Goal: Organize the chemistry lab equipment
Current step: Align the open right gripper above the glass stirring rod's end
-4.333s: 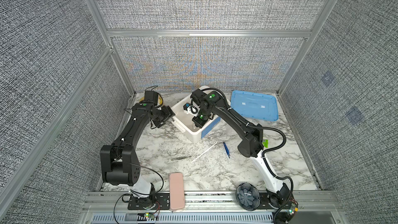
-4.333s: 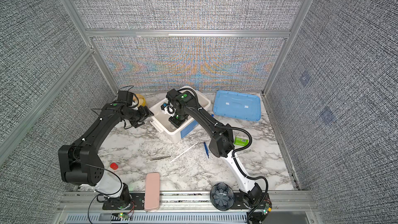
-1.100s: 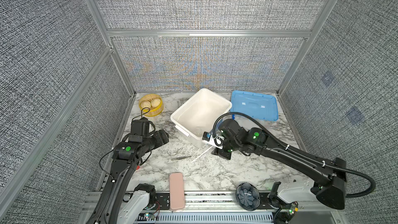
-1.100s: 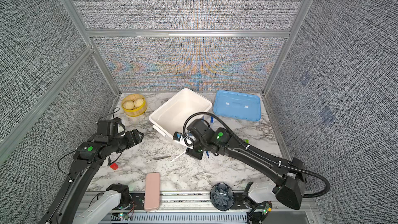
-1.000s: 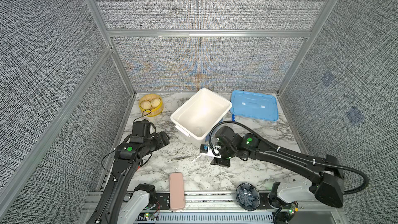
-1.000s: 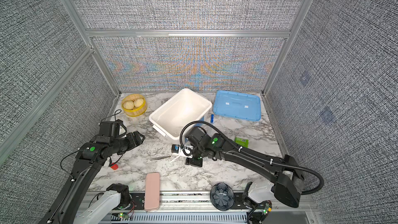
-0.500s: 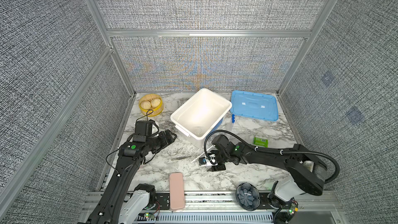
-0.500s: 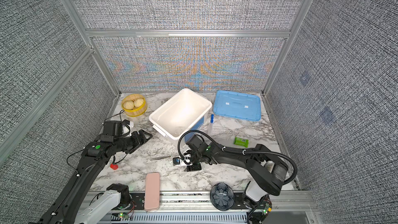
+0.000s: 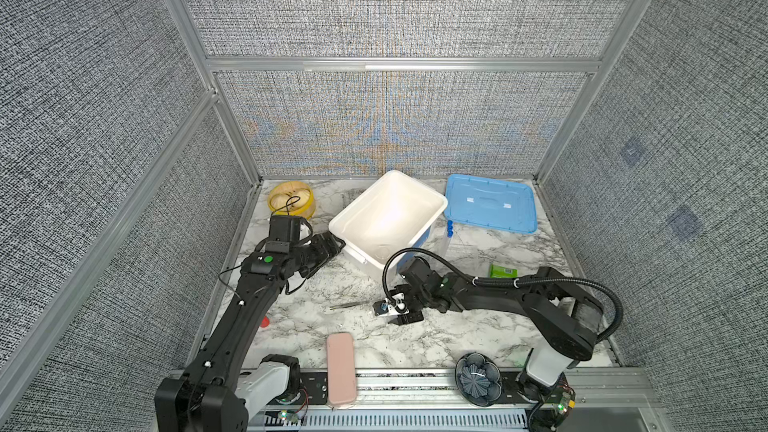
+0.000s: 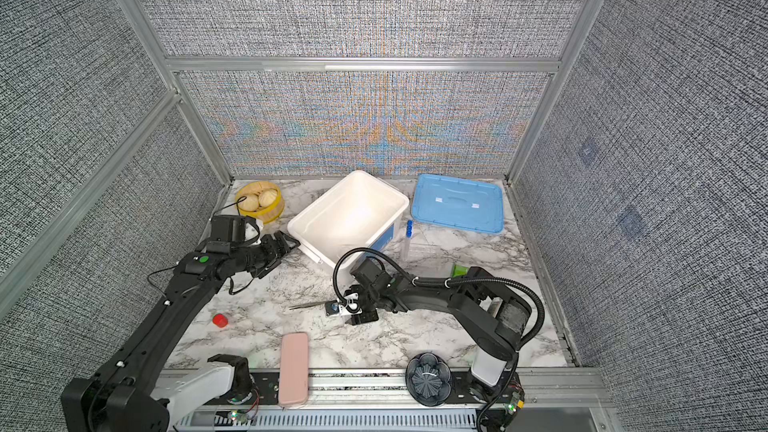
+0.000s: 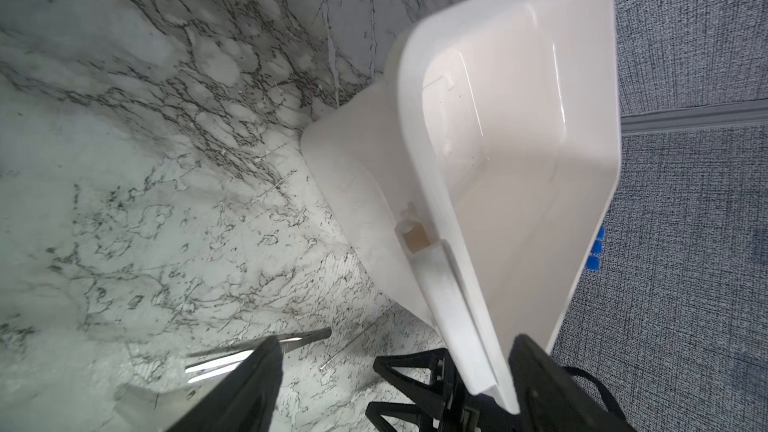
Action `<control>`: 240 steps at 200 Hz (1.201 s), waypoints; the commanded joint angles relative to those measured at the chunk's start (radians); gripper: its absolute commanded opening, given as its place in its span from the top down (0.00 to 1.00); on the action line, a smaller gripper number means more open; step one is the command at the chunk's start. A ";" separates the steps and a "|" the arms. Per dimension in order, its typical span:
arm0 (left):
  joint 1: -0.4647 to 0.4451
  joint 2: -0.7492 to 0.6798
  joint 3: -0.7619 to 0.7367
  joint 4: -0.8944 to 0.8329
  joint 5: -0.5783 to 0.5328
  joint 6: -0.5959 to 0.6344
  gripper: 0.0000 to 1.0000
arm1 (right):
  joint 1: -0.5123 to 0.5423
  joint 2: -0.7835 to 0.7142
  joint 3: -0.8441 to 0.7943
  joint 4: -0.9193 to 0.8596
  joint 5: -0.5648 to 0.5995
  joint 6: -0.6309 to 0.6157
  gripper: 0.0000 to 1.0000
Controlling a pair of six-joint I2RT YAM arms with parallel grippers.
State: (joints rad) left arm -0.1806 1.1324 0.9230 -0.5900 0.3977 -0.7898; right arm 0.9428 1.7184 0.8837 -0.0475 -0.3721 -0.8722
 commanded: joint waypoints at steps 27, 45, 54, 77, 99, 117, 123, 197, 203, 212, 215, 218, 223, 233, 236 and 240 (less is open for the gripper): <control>-0.004 0.083 0.054 0.001 -0.038 0.043 0.13 | 0.001 -0.001 0.005 -0.004 0.037 0.009 0.45; -0.004 0.076 0.046 -0.002 -0.047 0.055 0.13 | 0.001 -0.008 -0.001 -0.015 0.030 0.008 0.46; -0.003 0.072 0.032 0.009 -0.046 0.057 0.15 | 0.001 -0.005 0.001 -0.021 0.033 -0.002 0.46; -0.004 0.074 0.001 0.009 -0.038 0.056 0.16 | -0.004 0.003 0.009 -0.037 0.063 -0.022 0.46; -0.004 0.078 -0.040 0.024 -0.030 0.061 0.17 | -0.009 0.010 0.027 -0.039 0.070 -0.028 0.46; -0.004 0.080 -0.040 0.007 -0.029 0.067 0.18 | -0.012 0.017 0.035 -0.032 0.057 -0.023 0.46; -0.005 0.076 -0.035 -0.005 -0.026 0.075 0.18 | -0.012 0.020 0.037 -0.032 0.052 -0.019 0.46; -0.005 -0.047 -0.084 -0.059 -0.055 0.078 0.18 | -0.023 0.059 0.062 0.063 0.030 -0.019 0.46; -0.004 -0.066 -0.088 -0.063 -0.067 0.075 0.18 | -0.022 0.068 0.070 0.062 0.021 -0.014 0.46; -0.004 -0.099 -0.089 -0.073 -0.090 0.073 0.17 | -0.022 0.082 0.082 0.062 0.019 -0.004 0.46; -0.004 -0.109 -0.090 -0.079 -0.097 0.071 0.17 | -0.022 0.087 0.083 0.065 0.017 0.001 0.46; -0.005 -0.120 -0.090 -0.083 -0.102 0.070 0.17 | -0.022 0.092 0.084 0.066 0.013 0.007 0.46; -0.004 -0.136 -0.089 -0.092 -0.111 0.070 0.17 | -0.023 0.098 0.087 0.066 0.007 0.015 0.46; -0.003 -0.167 -0.090 -0.108 -0.122 0.073 0.16 | -0.031 0.113 0.102 0.047 -0.013 0.024 0.47; -0.002 -0.176 -0.091 -0.111 -0.125 0.074 0.16 | -0.033 0.118 0.103 0.035 -0.022 0.024 0.48; -0.004 -0.187 -0.093 -0.116 -0.131 0.075 0.15 | -0.036 0.126 0.104 0.017 -0.030 0.025 0.49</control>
State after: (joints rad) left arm -0.1844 0.9962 0.8318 -0.6609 0.3122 -0.7162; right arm 0.9188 1.8156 0.9691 -0.0002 -0.3435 -0.8772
